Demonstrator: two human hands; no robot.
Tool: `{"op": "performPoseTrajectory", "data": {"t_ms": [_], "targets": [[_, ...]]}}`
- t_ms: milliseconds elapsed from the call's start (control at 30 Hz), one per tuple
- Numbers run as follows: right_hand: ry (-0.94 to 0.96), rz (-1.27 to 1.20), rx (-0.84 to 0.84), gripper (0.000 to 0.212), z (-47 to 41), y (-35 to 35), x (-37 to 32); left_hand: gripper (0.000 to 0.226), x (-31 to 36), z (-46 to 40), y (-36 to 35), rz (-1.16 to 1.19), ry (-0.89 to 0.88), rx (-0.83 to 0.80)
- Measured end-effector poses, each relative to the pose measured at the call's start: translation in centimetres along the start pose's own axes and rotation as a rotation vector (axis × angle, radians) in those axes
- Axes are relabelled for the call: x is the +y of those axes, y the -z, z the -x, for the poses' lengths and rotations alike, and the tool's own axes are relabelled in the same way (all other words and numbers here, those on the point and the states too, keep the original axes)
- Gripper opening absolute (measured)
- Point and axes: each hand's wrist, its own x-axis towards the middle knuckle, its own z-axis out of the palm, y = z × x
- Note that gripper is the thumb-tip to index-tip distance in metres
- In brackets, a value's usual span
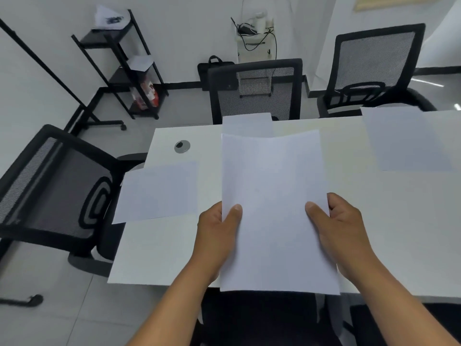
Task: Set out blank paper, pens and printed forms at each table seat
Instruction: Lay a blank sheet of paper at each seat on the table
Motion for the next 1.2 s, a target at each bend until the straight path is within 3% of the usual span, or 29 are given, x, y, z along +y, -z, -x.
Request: {"op": "performPoseTrajectory", "data": {"t_ms": [200,467,633,767,1000,1200], "targets": [[-0.077,0.082,0.001,0.045,-1.6,-0.4,3.5,0.022,-3.2,-1.4,-0.8,-0.033,0.09,0.017],[-0.119,0.167,0.048,0.017,-2.4,-1.5,7.5,0.019,-6.4,-2.2,-0.6,-0.03,0.138,0.01],[-0.113,0.177,0.033,0.036,-2.7,-2.3,8.7,0.014,-7.8,-2.4,-0.1,0.025,0.156,0.021],[-0.13,0.09,0.066,0.007,-2.8,-3.1,9.4,0.017,-8.7,-2.5,0.6,0.092,0.16,0.021],[-0.213,0.079,0.133,0.014,-3.5,-3.9,11.5,0.025,-10.0,-3.4,1.7,0.074,0.148,0.052],[-0.231,0.091,0.089,0.022,-3.9,-3.8,12.5,0.027,-10.3,-4.1,2.5,0.044,0.149,0.072]]}}
